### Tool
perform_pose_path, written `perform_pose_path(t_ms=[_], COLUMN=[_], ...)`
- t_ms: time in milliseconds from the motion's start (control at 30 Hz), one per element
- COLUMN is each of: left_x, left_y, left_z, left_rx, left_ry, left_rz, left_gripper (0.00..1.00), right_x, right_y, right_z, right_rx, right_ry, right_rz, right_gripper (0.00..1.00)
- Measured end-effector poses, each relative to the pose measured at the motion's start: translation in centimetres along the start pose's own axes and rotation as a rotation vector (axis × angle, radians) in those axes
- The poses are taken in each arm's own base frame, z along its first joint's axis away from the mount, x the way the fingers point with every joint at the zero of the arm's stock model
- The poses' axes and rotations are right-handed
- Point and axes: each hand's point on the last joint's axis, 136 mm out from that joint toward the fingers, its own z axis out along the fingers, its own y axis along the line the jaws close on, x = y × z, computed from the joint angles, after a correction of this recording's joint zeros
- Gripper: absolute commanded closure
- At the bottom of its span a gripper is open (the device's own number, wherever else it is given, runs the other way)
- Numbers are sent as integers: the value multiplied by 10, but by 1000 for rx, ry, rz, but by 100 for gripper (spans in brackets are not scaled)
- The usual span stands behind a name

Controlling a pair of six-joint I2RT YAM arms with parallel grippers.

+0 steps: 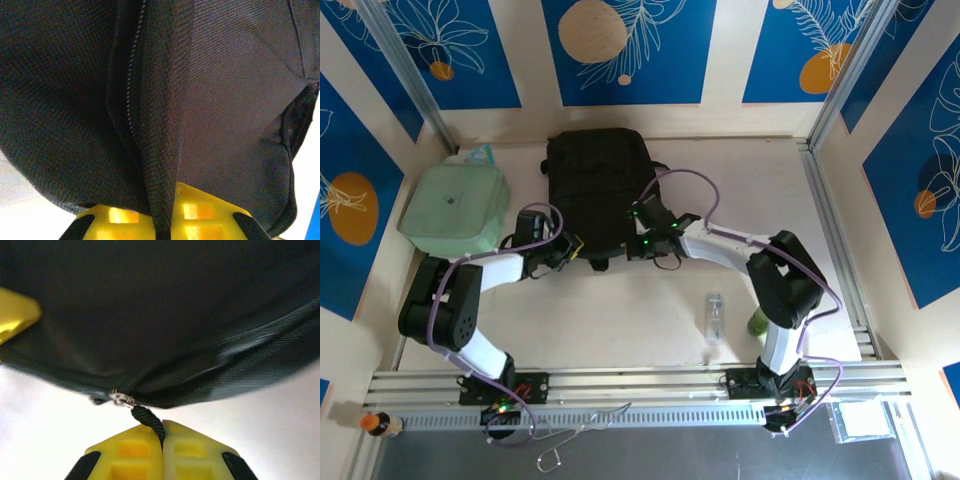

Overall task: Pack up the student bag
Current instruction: Zip the student bag at the top-center of the table.

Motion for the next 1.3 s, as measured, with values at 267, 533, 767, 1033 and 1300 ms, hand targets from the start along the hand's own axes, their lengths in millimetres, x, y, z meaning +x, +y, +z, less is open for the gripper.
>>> perform_pose_path(t_ms=[267,533,767,1033,1300], left_x=[4,11,9,4,55], left_y=[9,15,21,-23,-99], left_z=[-7,-23,-45,-83,-38], left_rx=[-54,-126,-223,-288,-188], left_ry=[9,31,22,0,137], left_rz=[80,170,262,511,854], left_gripper=[98,96,56,38,37], right_x=[-19,-28,-32,-35,-31], right_y=[-44,-59,-56,-61,-60], right_z=[-14,-22,-22,-24,-23], right_rx=[52,67,56,39,-4], right_ry=[-40,-36,-7,-6,15], right_rz=[94,138,128,120,136], right_gripper=[100,100,100,100,100])
